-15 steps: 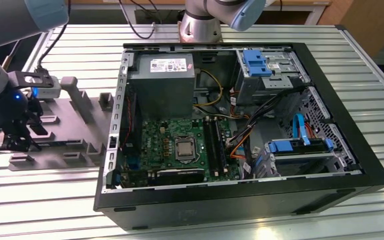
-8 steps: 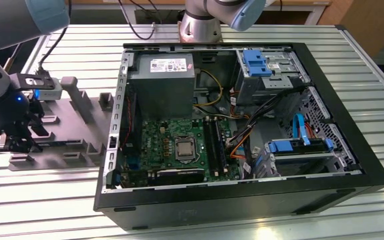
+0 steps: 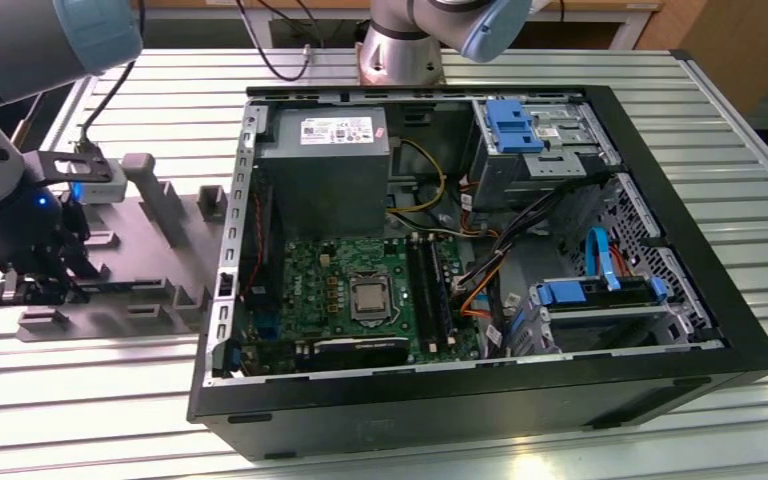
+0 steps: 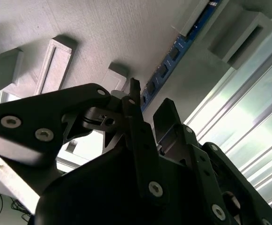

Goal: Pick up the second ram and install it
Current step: 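Pick up the second ram and move it above second insertion slot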

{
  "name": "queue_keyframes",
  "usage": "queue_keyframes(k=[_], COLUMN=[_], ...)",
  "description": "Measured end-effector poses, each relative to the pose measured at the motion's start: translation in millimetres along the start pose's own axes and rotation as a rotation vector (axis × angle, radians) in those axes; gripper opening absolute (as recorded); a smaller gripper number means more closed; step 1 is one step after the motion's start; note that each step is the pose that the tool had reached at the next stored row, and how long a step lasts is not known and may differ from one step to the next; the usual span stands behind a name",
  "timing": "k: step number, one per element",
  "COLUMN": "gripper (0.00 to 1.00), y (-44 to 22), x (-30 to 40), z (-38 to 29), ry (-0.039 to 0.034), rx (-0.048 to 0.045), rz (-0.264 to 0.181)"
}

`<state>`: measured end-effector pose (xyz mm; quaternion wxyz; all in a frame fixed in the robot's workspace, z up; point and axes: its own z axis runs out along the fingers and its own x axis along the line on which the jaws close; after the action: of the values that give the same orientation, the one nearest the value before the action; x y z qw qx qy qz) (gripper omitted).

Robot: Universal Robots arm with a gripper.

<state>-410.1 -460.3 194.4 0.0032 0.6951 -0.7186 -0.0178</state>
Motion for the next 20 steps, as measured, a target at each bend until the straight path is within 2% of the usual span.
queue_keyframes(k=[4, 9, 10, 13, 14, 20], gripper=[0.39, 0.38, 0.31, 0.31, 0.22, 0.22], y=[-3.9, -4.7, -4.7, -5.2, -6.3, -7.7], x=[-0.1, -0.1, -0.1, -0.2, -0.2, -0.3], z=[0.7, 2.3, 2.4, 2.9, 2.8, 3.2], ry=[-0.0001, 0.0000, 0.0001, -0.0002, 0.0000, -0.0001], rx=[0.0000, -0.0002, -0.0003, 0.0001, -0.0002, -0.0001], rz=[0.000, 0.000, 0.000, 0.000, 0.000, 0.000])
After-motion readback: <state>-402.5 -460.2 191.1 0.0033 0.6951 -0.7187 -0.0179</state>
